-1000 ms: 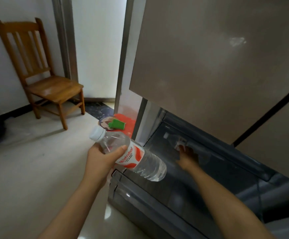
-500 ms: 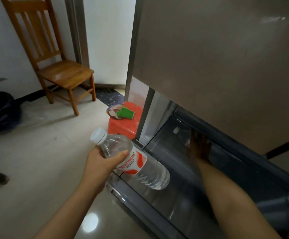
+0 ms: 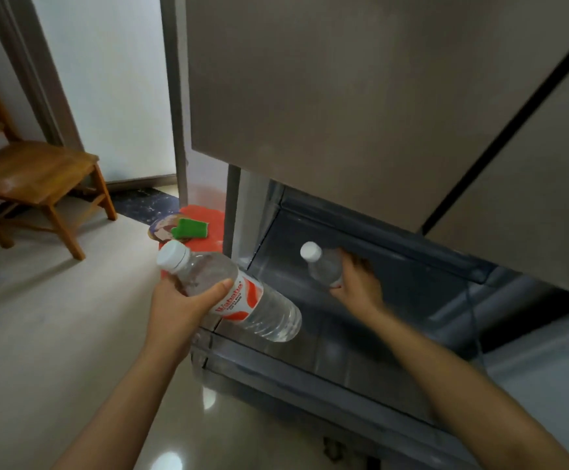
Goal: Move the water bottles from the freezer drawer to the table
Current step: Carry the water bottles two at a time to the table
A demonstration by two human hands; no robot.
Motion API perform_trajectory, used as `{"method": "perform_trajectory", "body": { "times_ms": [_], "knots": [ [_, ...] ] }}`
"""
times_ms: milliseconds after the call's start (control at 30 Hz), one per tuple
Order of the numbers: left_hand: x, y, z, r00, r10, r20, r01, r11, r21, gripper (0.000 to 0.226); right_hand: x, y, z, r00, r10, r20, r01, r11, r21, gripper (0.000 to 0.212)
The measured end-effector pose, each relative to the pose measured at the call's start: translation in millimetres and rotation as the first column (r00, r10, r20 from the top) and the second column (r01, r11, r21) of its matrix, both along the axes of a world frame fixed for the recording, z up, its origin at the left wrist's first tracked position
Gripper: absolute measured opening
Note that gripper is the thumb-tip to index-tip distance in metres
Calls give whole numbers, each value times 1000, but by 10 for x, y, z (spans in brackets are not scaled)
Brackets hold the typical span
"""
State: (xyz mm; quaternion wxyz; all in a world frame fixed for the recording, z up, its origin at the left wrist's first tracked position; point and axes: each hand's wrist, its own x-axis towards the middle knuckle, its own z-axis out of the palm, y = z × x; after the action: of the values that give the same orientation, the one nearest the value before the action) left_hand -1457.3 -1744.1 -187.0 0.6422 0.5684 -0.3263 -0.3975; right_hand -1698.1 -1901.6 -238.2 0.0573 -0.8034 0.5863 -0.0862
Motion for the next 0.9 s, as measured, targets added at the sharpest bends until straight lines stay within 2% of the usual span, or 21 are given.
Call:
{"method": "perform_trajectory", "body": {
  "times_ms": [67,133,200,300,400,567,767,900],
  "knots": [
    [-5,-5,58,999,-30,-11,30,999,-25,72,-112,223,202,955,-128,267,113,991,71,70],
    [-17,-15,114,998,-57,-13,56,998,-21,54,-207,457,390,833,-199,517,149,979,137,75],
    [-49,-33,173,996,-89,9,89,996,-19,39,-315,691,581,720,-223,658,155,975,160,78],
    [-131,-35,344,984,-169,59,173,983,-59,30,-461,977,822,664,-211,718,166,977,133,78],
    [-219,-67,520,949,-272,157,288,953,-91,31,-589,1213,1046,625,-202,754,195,976,100,78],
    [-410,-118,778,859,-403,317,447,891,-77,50,-785,1570,1332,557,-204,805,259,964,65,78],
    [-749,-104,992,706,-542,455,600,800,23,52,-1007,1810,1379,534,-201,821,292,955,44,83],
    [-934,-37,1138,746,-515,422,569,823,-2,50,-1094,1846,1394,515,-164,842,274,962,19,83]
  ]
}}
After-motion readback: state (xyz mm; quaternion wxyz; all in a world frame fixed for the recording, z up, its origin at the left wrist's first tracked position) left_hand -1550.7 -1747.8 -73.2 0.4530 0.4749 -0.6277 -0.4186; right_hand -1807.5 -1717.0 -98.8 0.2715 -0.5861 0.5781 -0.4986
